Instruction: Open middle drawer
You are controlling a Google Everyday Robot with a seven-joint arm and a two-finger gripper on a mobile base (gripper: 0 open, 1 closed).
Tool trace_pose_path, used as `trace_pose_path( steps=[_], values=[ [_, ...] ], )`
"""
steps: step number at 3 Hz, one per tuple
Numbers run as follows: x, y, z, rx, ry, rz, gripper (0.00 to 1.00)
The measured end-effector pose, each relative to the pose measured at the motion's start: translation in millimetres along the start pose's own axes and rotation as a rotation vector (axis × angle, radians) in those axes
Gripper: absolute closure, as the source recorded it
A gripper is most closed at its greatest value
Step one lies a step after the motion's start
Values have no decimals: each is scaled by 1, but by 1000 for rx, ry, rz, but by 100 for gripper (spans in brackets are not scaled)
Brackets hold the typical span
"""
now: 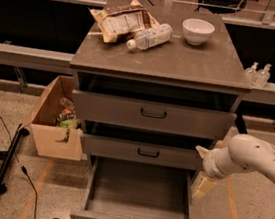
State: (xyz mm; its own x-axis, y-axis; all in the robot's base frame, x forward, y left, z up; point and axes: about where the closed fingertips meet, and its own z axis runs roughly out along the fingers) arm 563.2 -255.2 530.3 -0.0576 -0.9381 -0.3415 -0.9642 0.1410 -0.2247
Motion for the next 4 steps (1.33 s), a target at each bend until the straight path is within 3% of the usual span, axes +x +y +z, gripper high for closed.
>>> trace_pose_path(
  steps=[2,4],
  values=[
    [11,-33,42,15,13,-10,0],
    [22,-53,79,-2,17,-7,0]
  ],
)
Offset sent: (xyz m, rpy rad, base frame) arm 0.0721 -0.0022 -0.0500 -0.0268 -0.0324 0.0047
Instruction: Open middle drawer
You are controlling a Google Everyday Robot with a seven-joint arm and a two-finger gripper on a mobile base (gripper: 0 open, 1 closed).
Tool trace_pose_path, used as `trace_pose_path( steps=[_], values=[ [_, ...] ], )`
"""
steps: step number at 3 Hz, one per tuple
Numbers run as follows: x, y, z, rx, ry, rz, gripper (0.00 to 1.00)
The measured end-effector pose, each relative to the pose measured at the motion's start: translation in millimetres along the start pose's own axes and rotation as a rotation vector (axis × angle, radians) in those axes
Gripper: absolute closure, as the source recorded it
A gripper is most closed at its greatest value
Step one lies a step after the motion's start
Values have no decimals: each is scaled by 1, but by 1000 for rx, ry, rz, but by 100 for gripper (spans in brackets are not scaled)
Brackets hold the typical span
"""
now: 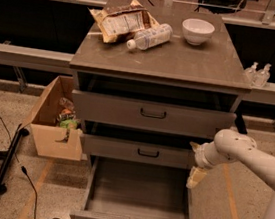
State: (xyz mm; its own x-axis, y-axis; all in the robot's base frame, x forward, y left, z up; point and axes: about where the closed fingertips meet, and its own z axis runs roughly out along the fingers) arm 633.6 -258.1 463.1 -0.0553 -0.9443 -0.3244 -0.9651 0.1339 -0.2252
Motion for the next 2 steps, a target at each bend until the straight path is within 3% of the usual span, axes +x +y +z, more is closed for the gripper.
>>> trace_pose_path(
  steps=[1,2],
  values=[
    [6,-7,19,-8,-3,2,0],
    [11,-9,28,-15,-10,5,19]
  ],
)
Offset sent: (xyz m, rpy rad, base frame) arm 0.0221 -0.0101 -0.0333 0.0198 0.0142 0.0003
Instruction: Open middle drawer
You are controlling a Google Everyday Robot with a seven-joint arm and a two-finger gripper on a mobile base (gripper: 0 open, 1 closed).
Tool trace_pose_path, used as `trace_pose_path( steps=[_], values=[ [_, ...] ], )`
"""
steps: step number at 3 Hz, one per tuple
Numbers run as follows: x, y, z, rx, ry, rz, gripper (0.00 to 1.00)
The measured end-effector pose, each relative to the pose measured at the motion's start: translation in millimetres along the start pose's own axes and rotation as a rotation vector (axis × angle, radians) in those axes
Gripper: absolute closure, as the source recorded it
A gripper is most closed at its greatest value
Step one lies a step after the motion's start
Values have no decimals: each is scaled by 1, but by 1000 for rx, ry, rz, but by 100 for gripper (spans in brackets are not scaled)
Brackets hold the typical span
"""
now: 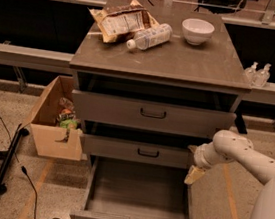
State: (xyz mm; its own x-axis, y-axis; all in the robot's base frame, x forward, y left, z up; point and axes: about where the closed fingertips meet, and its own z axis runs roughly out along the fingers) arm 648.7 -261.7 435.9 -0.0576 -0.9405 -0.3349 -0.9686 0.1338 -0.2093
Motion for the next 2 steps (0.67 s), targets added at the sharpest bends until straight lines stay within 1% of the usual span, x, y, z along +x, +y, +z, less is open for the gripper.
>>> trace_pose_path(
  steps=[1,2],
  values=[
    [7,2,-3,-16,8,-1,41],
    [17,18,-25,-29,33,21,65]
  ],
)
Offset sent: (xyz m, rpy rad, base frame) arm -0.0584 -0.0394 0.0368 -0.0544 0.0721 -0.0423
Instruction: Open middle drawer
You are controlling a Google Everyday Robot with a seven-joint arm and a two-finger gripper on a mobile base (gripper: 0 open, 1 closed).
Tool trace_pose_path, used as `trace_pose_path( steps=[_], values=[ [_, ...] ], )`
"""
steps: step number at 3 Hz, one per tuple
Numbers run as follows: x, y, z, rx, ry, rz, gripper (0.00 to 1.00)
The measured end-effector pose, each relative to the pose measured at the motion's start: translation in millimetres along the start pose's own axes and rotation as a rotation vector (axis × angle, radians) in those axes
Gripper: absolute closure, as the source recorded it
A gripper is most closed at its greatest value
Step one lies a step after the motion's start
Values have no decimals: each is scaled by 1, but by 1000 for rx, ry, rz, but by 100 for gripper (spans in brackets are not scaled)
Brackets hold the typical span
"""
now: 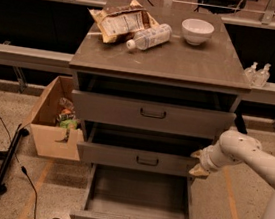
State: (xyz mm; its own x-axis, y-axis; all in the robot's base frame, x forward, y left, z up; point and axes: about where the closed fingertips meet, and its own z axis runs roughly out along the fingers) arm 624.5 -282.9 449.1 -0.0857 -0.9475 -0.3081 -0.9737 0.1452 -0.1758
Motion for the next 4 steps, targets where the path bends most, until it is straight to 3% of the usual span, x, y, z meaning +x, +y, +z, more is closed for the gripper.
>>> trace_pose_path(
  steps=[1,2,3,4],
  values=[
    [10,36,-32,-55,35,44,87],
    [8,56,-64,-72,35,54,91],
    [6,61,-81,-75,18,46,68],
    [-1,59,-86,-68,-14,22,67]
  ],
)
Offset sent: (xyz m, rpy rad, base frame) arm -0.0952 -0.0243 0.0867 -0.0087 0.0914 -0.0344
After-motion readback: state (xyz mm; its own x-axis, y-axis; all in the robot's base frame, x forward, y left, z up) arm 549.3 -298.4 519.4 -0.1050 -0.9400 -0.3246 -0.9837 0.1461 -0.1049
